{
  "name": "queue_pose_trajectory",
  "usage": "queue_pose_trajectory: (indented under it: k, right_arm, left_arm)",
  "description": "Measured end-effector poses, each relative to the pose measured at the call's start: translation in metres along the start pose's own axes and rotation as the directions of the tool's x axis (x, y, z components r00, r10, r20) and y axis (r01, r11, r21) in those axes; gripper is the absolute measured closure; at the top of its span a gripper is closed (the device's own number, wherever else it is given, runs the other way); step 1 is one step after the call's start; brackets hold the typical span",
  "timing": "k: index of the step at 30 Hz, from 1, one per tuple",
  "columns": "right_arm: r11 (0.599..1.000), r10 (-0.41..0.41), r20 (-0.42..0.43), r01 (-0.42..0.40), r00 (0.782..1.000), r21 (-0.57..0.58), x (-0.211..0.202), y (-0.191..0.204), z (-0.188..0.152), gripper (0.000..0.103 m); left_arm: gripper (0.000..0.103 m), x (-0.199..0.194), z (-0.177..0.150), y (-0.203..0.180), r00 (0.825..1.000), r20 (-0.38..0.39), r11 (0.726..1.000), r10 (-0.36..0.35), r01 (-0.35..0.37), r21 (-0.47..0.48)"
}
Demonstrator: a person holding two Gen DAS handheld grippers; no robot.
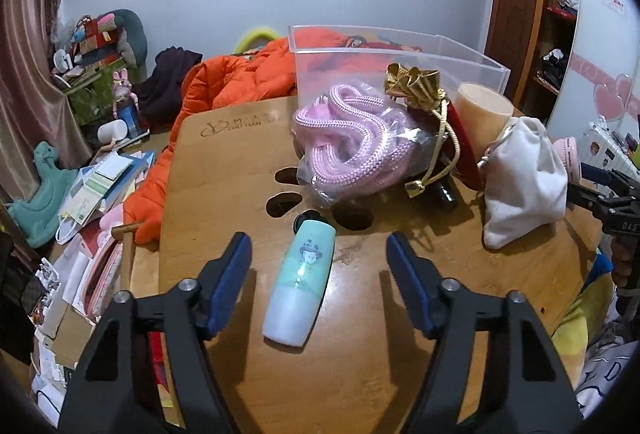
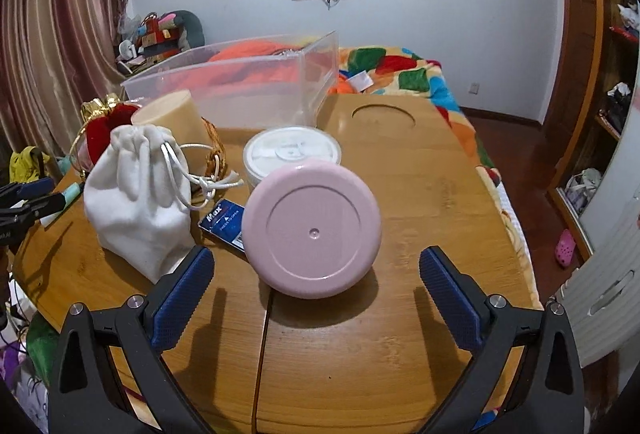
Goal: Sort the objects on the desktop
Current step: 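Grasp the light-blue bottle with the left tool while the right tool grasps the pink round case, then lift the bottle with the left tool while the right tool lifts the pink case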
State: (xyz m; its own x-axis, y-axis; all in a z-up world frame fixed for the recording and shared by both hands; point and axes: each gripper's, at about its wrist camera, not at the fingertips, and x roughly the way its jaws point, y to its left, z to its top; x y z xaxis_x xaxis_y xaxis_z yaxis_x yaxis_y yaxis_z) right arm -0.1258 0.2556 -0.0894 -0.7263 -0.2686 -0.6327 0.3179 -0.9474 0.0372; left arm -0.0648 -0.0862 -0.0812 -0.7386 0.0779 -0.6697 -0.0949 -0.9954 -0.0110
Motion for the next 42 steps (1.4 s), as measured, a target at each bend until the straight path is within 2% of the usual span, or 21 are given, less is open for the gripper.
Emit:
queue_pose_trajectory:
  k: [2, 5, 10, 14, 18, 24, 29, 36, 39, 42]
  right_arm:
    - [1.0, -0.016, 0.011, 0.016, 1.0, -0.002, 0.002, 0.002, 0.002, 0.003]
    - [1.0, -0.026, 0.022, 0.026, 0.999, -0.001, 0.004, -0.002, 0.005, 0.01]
    - [0.999, 0.021, 0.003, -0.021, 1.0, 0.031, 0.009, -0.011, 0.009, 0.022]
    - [0.999, 0.041, 0.001, -0.041, 0.999, 0.033, 0.012, -0.009, 0.01, 0.044]
    - [0.998, 0.046, 0.008, -0.046, 0.999, 0.03, 0.011, -0.008, 0.009, 0.043]
    - [0.996, 0.075, 0.007, -0.075, 0.997, 0.038, 0.007, -0.01, 0.01, 0.043]
    - [0.996, 0.082, 0.034, -0.083, 0.996, 0.018, -0.005, -0.008, 0.015, 0.043]
    - [0.995, 0.104, 0.086, -0.102, 0.991, -0.02, -0.025, -0.004, 0.029, 0.043]
    - [0.992, 0.122, 0.104, -0.119, 0.987, -0.033, -0.032, -0.003, 0.035, 0.043]
    - [0.991, 0.131, 0.126, -0.126, 0.983, -0.053, -0.039, 0.001, 0.043, 0.043]
  left_arm:
    - [0.043, 0.004, 0.001, -0.001, 1.0, -0.008, 1.0, 0.008, -0.008, 0.011]
    - [0.046, 0.008, 0.001, 0.0, 1.0, -0.024, 1.0, 0.008, -0.007, 0.013]
    - [0.054, 0.01, -0.002, -0.001, 0.999, -0.031, 1.0, 0.017, -0.016, 0.024]
    - [0.065, 0.009, -0.001, -0.002, 1.0, -0.025, 0.999, 0.016, -0.015, 0.032]
    - [0.078, 0.008, -0.002, -0.002, 1.0, -0.022, 0.999, 0.021, -0.02, 0.04]
    - [0.079, 0.002, -0.005, -0.008, 0.999, -0.026, 0.998, 0.048, -0.046, 0.047]
    - [0.079, -0.009, -0.004, -0.014, 0.999, -0.009, 0.999, 0.041, -0.04, 0.034]
    - [0.081, -0.036, 0.01, -0.031, 0.997, 0.067, 0.999, 0.027, -0.03, 0.042]
    - [0.089, -0.044, 0.019, -0.038, 0.996, 0.091, 0.999, 0.007, -0.01, 0.039]
    - [0.089, -0.049, 0.027, -0.045, 0.992, 0.124, 0.999, -0.013, 0.008, 0.044]
